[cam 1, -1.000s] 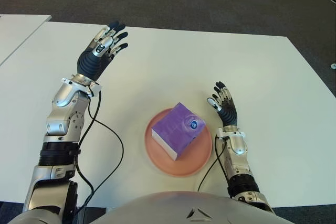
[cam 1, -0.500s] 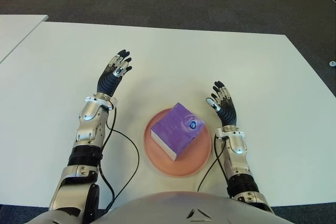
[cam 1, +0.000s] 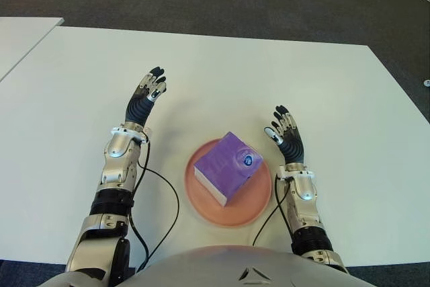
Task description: Put the tissue paper into the plate.
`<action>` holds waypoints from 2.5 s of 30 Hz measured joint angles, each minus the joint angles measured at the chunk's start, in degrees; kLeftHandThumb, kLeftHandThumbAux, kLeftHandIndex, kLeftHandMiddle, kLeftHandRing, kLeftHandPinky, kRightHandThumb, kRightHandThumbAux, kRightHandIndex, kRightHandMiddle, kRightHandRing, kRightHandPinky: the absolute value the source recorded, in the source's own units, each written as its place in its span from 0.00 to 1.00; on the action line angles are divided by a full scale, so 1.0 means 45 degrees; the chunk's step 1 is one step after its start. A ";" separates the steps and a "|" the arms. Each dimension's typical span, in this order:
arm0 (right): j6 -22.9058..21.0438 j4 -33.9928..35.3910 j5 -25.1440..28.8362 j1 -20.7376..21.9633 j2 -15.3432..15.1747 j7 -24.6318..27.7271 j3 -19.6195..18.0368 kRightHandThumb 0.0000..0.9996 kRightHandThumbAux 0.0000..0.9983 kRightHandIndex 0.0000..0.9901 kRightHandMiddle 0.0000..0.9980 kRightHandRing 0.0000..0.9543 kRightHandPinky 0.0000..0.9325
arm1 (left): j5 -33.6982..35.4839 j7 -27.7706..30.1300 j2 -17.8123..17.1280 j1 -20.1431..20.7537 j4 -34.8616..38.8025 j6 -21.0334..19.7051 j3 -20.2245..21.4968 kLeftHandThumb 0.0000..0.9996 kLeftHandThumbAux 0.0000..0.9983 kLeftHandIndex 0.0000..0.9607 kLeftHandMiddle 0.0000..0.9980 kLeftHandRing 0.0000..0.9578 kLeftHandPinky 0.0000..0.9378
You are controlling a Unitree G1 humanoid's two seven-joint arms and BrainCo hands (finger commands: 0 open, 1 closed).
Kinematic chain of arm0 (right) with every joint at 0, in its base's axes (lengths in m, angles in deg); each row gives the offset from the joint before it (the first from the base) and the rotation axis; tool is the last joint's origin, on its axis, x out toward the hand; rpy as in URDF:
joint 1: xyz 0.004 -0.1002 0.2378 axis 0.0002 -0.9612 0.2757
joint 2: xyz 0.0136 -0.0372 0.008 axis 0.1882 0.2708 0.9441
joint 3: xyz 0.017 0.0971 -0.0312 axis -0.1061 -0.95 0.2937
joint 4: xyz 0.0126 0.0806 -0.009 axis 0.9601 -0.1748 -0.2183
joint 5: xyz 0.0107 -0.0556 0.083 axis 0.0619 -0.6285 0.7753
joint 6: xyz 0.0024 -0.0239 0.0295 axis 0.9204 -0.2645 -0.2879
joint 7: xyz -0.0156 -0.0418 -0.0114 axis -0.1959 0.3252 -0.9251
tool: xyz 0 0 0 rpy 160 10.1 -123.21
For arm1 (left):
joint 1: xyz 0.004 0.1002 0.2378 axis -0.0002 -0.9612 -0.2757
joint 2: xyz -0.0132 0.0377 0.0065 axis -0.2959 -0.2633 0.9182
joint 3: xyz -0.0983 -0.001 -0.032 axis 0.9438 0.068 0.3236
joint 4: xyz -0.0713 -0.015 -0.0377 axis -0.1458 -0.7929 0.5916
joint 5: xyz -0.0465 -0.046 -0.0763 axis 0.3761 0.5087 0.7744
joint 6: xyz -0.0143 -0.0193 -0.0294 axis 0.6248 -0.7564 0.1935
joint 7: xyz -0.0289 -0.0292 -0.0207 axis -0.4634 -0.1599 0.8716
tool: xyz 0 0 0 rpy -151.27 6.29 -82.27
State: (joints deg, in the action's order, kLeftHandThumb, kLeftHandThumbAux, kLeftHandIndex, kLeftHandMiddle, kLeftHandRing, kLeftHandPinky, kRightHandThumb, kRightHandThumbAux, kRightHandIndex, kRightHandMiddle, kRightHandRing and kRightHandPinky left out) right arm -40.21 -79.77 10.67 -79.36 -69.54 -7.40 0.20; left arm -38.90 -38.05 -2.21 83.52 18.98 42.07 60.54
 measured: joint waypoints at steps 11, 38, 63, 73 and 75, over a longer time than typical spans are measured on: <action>-0.0075 0.0000 0.0061 0.0009 -0.0003 0.0004 -0.0001 0.00 0.65 0.00 0.00 0.00 0.00 | -0.0958 -0.0460 0.0380 -0.0404 -0.0392 0.0954 -0.0137 0.00 0.44 0.00 0.00 0.00 0.00; 0.0139 -0.0383 0.0073 0.0251 -0.0033 0.0020 -0.0119 0.00 0.64 0.00 0.00 0.00 0.00 | -0.3699 -0.3689 0.1286 -0.0813 -0.2053 0.4806 -0.0638 0.00 0.44 0.00 0.00 0.00 0.00; 0.0142 -0.0615 0.0172 0.0349 -0.0119 0.0177 -0.0221 0.00 0.65 0.00 0.00 0.00 0.00 | -0.3924 -0.4136 0.1115 -0.0297 -0.4285 0.6865 -0.0655 0.00 0.40 0.00 0.00 0.00 0.00; 0.0142 -0.0665 0.0171 0.0395 -0.0125 0.0207 -0.0238 0.00 0.64 0.00 0.00 0.00 0.00 | -0.3786 -0.4131 0.1032 0.0174 -0.5090 0.7190 -0.0563 0.00 0.40 0.00 0.00 0.00 0.00; 0.0142 -0.0672 0.0171 0.0400 -0.0125 0.0206 -0.0239 0.00 0.64 0.00 0.00 0.00 0.00 | -0.3737 -0.4124 0.1031 0.0220 -0.5179 0.7216 -0.0545 0.00 0.41 0.00 0.00 0.00 0.00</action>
State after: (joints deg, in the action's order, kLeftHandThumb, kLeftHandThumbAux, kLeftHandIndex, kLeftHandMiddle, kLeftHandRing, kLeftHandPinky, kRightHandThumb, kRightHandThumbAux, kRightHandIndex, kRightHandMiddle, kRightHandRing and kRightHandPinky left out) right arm -39.57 -82.79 11.44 -77.56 -70.10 -6.47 -0.88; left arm -55.72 -56.61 2.43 84.51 -4.33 74.54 58.09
